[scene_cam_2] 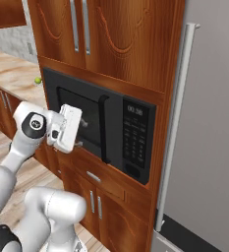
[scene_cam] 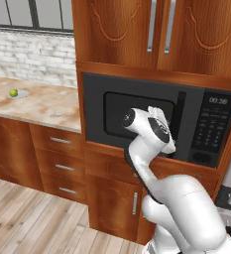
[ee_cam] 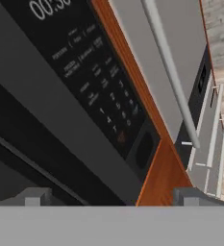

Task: Remove the pear from the bowl and place it on the small plate. Then place the bowl with only the fish in the microwave, close the door, and press the start button to microwave the fish.

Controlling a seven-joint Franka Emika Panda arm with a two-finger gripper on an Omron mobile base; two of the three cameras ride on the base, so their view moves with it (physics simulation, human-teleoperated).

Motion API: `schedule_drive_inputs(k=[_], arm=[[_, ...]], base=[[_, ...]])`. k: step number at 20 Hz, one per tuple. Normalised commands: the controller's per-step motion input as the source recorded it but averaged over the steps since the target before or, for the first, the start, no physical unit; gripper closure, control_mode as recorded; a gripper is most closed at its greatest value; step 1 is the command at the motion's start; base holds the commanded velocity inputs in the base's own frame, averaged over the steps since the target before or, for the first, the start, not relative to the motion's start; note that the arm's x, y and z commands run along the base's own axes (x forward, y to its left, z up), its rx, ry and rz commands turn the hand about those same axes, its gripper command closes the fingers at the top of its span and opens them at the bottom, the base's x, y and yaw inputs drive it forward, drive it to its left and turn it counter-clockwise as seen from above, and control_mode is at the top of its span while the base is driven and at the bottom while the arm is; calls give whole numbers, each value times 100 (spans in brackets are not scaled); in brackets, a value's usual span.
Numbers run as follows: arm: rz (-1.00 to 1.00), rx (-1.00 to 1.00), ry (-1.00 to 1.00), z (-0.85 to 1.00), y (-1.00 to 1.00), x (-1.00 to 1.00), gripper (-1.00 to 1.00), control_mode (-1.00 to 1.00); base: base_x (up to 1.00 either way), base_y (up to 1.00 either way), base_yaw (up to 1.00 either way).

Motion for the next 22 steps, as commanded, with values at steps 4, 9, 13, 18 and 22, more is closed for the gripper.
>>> schedule_drive_inputs(k=[4, 9, 13, 18, 22], arm=[[-4, 9, -5, -21, -14, -100, -100, -100], [-13, 9, -11, -17, -66, -100, -100, -100], [-6, 22, -18, 0, -100, -94, -100, -100], [0, 55, -18, -38, -73, -85, -100, -100], [4, 44, -30, -52, -37, -10, -100, -100]], base=[[0, 0, 0], [0, 0, 0], [0, 0, 0], [0, 0, 0], [0, 0, 0]])
